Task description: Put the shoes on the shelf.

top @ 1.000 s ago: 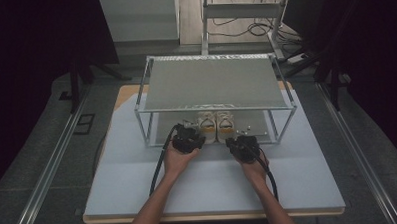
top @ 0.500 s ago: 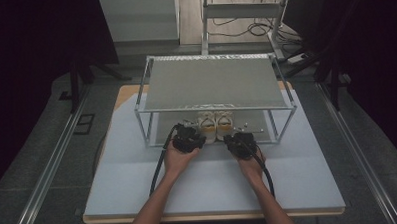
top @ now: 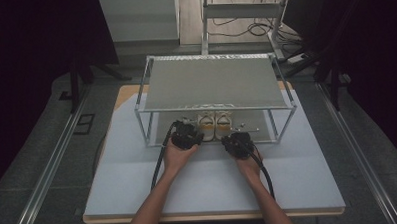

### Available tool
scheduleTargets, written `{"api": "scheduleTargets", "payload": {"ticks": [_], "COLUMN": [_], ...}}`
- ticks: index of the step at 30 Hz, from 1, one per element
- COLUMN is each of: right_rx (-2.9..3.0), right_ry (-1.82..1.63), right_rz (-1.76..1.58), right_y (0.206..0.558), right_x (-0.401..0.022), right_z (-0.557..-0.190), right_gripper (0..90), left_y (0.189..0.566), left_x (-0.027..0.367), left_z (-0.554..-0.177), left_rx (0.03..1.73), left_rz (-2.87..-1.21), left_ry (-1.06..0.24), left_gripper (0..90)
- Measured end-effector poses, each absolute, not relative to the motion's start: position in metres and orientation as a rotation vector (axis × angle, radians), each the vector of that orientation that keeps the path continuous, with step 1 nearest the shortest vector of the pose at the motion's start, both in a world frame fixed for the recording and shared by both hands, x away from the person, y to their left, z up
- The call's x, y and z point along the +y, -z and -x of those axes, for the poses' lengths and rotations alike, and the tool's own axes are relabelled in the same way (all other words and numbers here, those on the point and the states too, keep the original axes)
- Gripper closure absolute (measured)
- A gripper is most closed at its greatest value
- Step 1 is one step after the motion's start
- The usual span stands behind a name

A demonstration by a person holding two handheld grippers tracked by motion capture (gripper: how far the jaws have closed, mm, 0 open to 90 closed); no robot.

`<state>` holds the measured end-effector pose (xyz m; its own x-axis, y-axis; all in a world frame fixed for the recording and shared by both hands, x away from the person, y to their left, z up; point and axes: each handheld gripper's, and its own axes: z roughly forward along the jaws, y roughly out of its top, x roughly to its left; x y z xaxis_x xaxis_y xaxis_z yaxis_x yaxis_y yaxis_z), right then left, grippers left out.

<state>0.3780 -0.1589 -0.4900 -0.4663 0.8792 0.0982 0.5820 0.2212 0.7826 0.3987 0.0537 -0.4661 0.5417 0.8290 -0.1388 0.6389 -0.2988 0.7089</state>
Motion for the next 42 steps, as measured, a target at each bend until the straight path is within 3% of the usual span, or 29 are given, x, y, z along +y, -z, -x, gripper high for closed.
{"api": "scheduleTargets", "payload": {"ticks": [23,28,32,34,42], "right_rx": [2.126,2.126,2.127,2.131,2.162], "right_ry": [-1.104,-1.107,-1.131,-1.142,-1.180], "right_rz": [-1.363,-1.360,-1.322,-1.295,-1.227], "right_y": [0.489,0.487,0.480,0.476,0.464], "right_x": [-0.158,-0.159,-0.161,-0.162,-0.169], "right_z": [-0.386,-0.382,-0.375,-0.372,-0.357], "right_gripper": [80.2,76.8,70.8,64.9,46.3], "left_y": [0.473,0.472,0.466,0.463,0.449], "left_x": [0.047,0.047,0.047,0.051,0.064], "left_z": [-0.404,-0.404,-0.397,-0.397,-0.378], "left_rx": [1.241,1.218,1.241,1.157,1.089], "left_rz": [-2.026,-2.015,-1.994,-2.009,-1.991], "left_ry": [-0.303,-0.297,-0.307,-0.305,-0.314], "left_gripper": [66.8,55.1,48.1,46.5,40.3]}}
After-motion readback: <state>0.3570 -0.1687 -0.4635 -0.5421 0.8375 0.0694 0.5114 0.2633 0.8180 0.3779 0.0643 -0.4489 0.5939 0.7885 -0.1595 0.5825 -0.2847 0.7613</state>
